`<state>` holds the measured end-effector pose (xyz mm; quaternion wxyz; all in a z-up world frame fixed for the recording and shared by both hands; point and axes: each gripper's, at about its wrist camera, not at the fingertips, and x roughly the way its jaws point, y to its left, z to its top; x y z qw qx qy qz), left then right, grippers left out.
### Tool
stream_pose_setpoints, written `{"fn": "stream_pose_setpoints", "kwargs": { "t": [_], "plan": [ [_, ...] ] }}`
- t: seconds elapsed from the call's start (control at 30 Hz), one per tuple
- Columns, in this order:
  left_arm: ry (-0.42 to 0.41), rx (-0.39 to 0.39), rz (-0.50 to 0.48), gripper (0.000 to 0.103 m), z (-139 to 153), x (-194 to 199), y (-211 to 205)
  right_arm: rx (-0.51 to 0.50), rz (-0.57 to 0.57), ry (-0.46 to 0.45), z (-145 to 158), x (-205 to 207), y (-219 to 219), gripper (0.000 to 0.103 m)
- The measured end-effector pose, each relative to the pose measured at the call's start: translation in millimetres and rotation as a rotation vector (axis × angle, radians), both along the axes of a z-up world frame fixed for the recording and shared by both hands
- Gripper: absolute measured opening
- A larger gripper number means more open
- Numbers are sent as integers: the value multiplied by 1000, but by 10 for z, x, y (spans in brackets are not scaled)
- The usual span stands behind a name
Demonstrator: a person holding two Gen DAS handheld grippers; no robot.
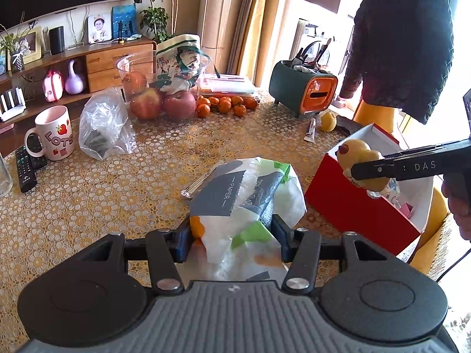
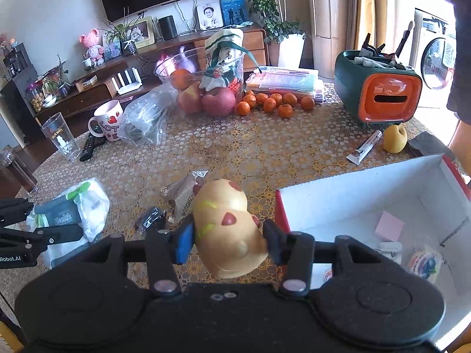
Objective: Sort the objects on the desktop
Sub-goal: 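Carry the tissue pack with the left tool while the right tool carries the yellow toy to the box, then lower the tissue pack into the box with the left tool while the right tool lowers the pear toy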
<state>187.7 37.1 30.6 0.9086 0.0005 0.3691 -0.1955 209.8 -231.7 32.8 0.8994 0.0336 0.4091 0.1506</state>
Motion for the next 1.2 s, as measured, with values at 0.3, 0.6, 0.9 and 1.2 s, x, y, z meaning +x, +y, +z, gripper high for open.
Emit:
{"fn": "stream_pose_setpoints", "kwargs": {
  "t": [0.3,0.6,0.9,1.2],
  "plan": [
    [-7,-31,10,52,244,-269,-554,31,-34,-36,138,-370,-441,49],
    [-27,-24,-32,53,390,-417,-1121,54,-87,-57,168,-605,-910,49],
    [-30,-22,-99,53,426,-361,-1734,67,-158,-70,154,-694,-1368,49],
    [-29,-24,-149,53,379,-269,-2354,72,-228,-76,104,-602,-1696,49]
  ]
}}
